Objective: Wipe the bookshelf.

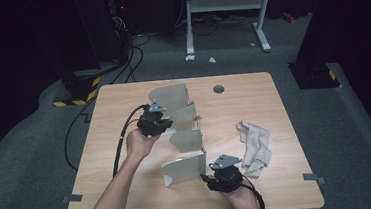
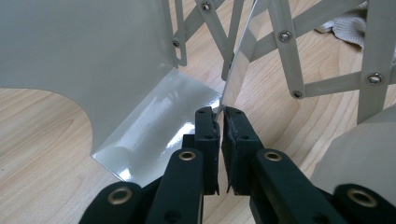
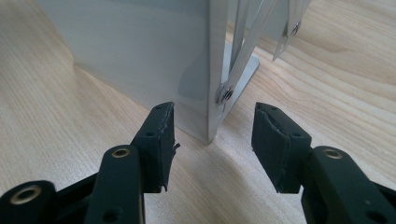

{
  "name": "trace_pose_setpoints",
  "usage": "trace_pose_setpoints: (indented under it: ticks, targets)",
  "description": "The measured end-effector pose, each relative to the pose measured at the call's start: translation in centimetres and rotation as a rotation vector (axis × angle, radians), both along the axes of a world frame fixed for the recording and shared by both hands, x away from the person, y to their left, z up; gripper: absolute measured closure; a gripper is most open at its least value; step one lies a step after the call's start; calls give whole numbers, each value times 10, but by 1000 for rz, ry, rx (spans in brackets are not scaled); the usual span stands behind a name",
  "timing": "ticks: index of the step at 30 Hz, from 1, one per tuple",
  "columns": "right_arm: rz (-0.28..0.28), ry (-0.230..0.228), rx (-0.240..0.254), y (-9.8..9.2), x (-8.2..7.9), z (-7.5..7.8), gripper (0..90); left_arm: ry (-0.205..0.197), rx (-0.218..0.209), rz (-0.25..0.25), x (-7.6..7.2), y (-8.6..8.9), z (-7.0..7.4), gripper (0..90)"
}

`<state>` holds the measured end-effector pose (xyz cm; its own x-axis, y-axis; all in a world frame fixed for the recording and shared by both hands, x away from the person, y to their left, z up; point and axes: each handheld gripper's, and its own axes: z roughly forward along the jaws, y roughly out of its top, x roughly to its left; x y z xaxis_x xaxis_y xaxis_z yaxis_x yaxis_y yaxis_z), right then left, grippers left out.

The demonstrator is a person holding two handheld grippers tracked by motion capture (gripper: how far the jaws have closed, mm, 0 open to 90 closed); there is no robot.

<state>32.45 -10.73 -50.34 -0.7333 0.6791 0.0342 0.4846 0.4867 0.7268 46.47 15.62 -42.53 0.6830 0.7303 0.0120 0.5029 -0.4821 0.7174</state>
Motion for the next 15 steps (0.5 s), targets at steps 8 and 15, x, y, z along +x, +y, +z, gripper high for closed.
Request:
trace_pose_setpoints:
  ticks: [8,15]
  targets:
    - [-46,-1,4,0,2,-3,413,11,15,39,4,-5,2,856]
    - [-88,-15,17,-1,2,-1,348,25,19,71,6,-11,3,865]
